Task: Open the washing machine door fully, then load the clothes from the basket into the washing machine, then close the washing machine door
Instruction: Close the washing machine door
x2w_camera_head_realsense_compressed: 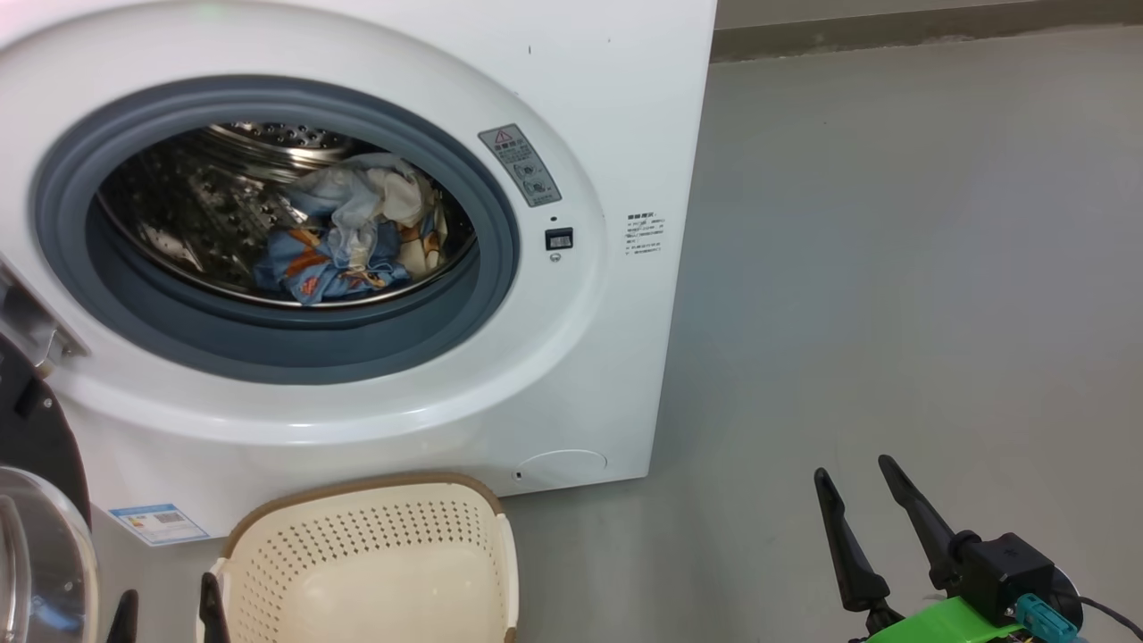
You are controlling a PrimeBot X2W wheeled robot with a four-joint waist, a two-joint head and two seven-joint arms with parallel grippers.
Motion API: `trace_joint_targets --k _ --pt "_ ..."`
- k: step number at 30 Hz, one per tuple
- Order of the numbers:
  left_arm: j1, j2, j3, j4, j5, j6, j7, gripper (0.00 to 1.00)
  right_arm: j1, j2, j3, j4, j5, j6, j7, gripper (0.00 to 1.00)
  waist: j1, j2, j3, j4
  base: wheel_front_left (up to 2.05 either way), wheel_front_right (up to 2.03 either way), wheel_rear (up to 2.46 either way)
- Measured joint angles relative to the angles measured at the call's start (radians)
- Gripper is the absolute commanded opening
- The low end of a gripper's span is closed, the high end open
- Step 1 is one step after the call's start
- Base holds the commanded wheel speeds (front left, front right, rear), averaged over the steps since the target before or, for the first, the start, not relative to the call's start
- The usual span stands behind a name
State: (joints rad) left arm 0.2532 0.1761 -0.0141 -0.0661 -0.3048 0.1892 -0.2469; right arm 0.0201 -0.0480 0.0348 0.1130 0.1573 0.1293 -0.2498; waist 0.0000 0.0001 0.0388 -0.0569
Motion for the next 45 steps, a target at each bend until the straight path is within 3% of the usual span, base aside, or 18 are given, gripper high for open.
trace_joint_targets --k 29,45 --pt "0.019 -0.035 0.046 0.035 0.055 -0.054 -0.008 1.00 0.001 0.001 0.009 0.005 -0.032 0.000 0.000 1.00 0.0000 0.0000 -0.016 0.011 0.00 0.00 0.00" --pt "0.014 -0.045 0.062 0.058 0.074 -0.045 -0.008 1.00 0.001 0.001 0.010 0.007 -0.031 0.000 0.000 1.00 0.0000 0.0000 -0.004 0.014 -0.77 0.78 -0.01"
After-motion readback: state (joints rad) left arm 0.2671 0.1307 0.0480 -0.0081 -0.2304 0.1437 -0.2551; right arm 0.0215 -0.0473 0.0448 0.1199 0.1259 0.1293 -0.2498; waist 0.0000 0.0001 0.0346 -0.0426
